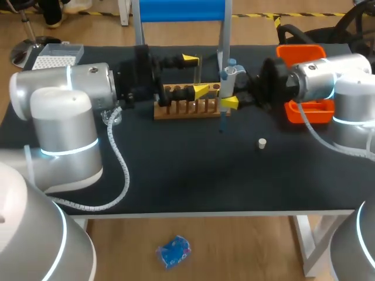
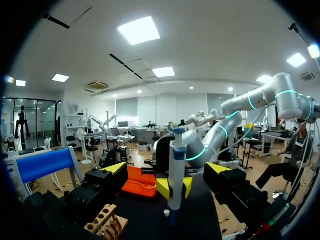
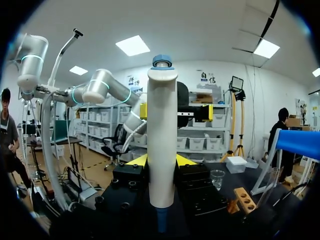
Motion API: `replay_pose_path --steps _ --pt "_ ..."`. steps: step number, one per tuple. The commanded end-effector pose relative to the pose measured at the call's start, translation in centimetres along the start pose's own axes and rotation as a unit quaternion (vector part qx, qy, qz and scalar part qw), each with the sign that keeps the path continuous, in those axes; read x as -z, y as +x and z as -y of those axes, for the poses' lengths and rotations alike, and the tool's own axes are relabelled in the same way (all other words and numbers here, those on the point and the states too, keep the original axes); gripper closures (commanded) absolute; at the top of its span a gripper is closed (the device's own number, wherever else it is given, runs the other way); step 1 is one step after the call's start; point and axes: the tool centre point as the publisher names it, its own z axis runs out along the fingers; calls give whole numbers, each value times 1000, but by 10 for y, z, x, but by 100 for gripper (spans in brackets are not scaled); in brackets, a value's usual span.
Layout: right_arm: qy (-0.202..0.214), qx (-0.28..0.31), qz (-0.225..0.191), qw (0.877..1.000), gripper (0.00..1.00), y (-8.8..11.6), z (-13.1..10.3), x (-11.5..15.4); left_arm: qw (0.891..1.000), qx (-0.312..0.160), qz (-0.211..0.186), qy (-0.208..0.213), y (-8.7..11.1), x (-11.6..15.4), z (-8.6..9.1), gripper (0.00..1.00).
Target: Invert the test tube, pick up the pipette, mount the tip to pipette, aspirate from beaker and dispense into the tube, eject the tip, return the pipette, and cap with the stopper.
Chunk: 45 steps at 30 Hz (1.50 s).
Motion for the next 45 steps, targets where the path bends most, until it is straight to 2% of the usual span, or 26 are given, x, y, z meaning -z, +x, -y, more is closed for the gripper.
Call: replay_pose_path --steps 1,26,28,30,33,36,42,45 --pt "-1 5 -6 1000 100 -8 -3 -8 1000 3 0 6 -4 -8 -6 0" --pt "-2 -1 -33 999 100 -25 0 -31 1000 2 -8 -8 -4 -23 -18 0" --pt "-2 -1 -34 999 100 -26 0 -32 1000 3 -8 -8 -4 -23 -19 9" --pt "-2 -1 -35 999 100 -26 0 -32 1000 4 -7 -8 -4 -23 -19 7" --pt "-1 -1 -36 999 100 -27 0 -32 1000 6 -7 -7 -4 -24 -21 10" --pt "-1 -1 -35 999 100 -27 0 -32 1000 7 -7 -7 -4 -24 -22 27" --pt "0 -3 -36 999 100 -27 1 -32 1000 9 -6 -3 -4 -24 -23 46" --pt "-1 -4 -36 999 100 -27 2 -33 1000 9 -6 -1 -4 -25 -23 51"
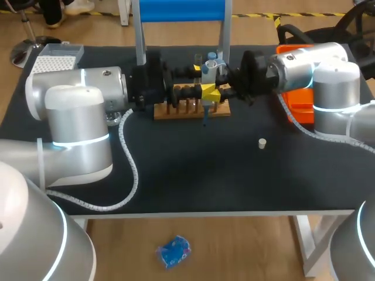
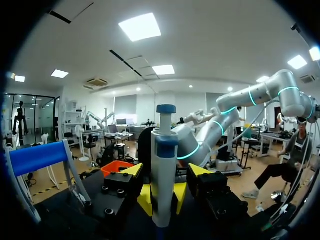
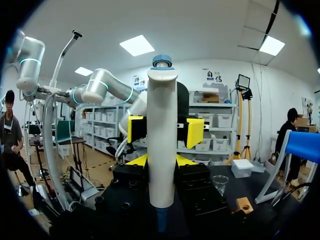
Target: Invert the test tube, pick up the pipette, mount the tip to pipette, aspirate from beaker and dispense into the tube, eject the tip, return the pipette, and cap with the stopper.
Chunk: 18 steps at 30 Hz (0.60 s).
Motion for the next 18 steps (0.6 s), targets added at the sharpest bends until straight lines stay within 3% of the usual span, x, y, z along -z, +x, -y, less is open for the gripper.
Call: replay_pose_path --steps 1,8,12,15,18 --pt "-1 -1 -2 1000 100 -1 2 -1 1000 0 1 4 0 -4 -2 51" --pt "-2 -2 -3 1000 100 -1 2 -1 1000 1 -1 5 0 -6 -3 53" --pt "-2 -2 -2 1000 100 -1 2 0 1000 2 -1 5 0 -6 -3 65" --pt "-1 -3 -1 1000 100 0 2 0 1000 2 0 3 -1 -5 -4 98" --pt "-3 -3 -1 1000 100 0 3 0 1000 3 -2 2 -1 -6 -4 100"
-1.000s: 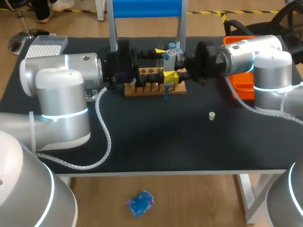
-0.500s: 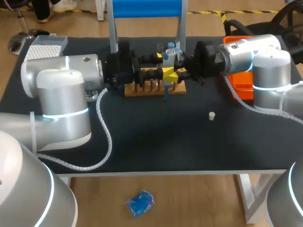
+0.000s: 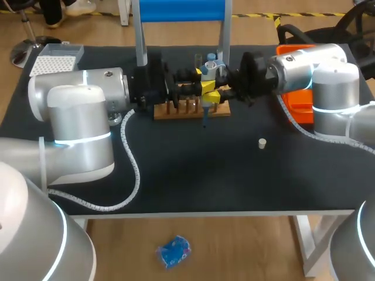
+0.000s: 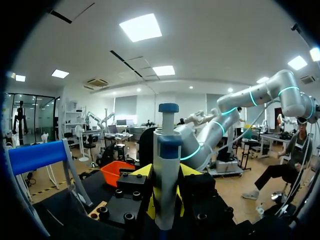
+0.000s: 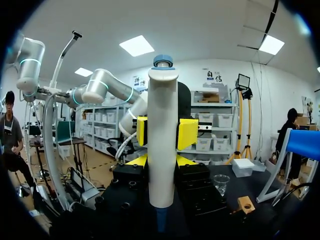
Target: Invert the test tube, pick up the pipette, mount the tip to pipette, aspirate from beaker and dispense into the tube, eject the tip, return the pipette, and cap with the stopper.
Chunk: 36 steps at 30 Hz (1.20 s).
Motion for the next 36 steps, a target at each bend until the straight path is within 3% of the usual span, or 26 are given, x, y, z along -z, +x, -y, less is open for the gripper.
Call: replay_pose_path --steps 1,7,8,9,15,23,36 --pt "-1 0 0 1000 100 -1 0 1 1000 1 -1 -1 1 -2 -1 100" --pt "-2 0 -1 1000 100 0 0 1 1000 1 -4 0 1 -4 -1 100" --pt "-4 -4 0 1000 81 0 -1 1 1000 1 -5 0 1 -4 -1 100" --pt "-4 -6 0 1000 0 1 -1 1 1000 0 -4 0 1 -3 0 100" --pt "14 -17 12 1000 0 6 -3 13 1000 -5 9 17 -2 5 11 100" --pt "49 -27 57 997 0 16 -11 42 999 -11 39 7 -15 21 25 100" --pt "82 -18 218 972 0 -4 -44 107 985 34 167 2 -61 40 38 100"
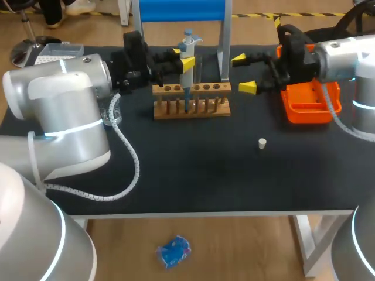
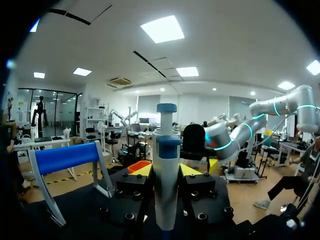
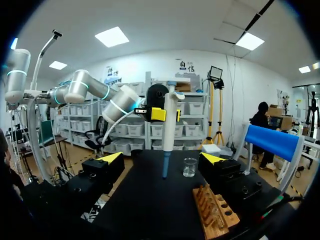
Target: Invert the test tube, pick up the pipette, mount the tip to pipette, aspirate from beaker and dispense into the tube, eject the tip, return the pipette, and cap with the stopper.
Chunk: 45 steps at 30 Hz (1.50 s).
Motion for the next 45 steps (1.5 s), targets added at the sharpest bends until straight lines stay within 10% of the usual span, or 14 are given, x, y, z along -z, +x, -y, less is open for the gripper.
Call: replay_pose_path --steps 1,5,21,45 --pt "19 -5 93 995 0 0 -14 14 998 5 69 6 -11 -6 6 100" --pt "23 7 125 992 0 -11 -23 17 989 26 142 20 -29 -6 14 100" --pt "23 7 125 992 0 -11 -23 17 989 26 142 20 -29 -6 14 100" --pt "110 -25 252 961 0 -96 -19 -8 939 88 318 -100 -160 -5 3 100"
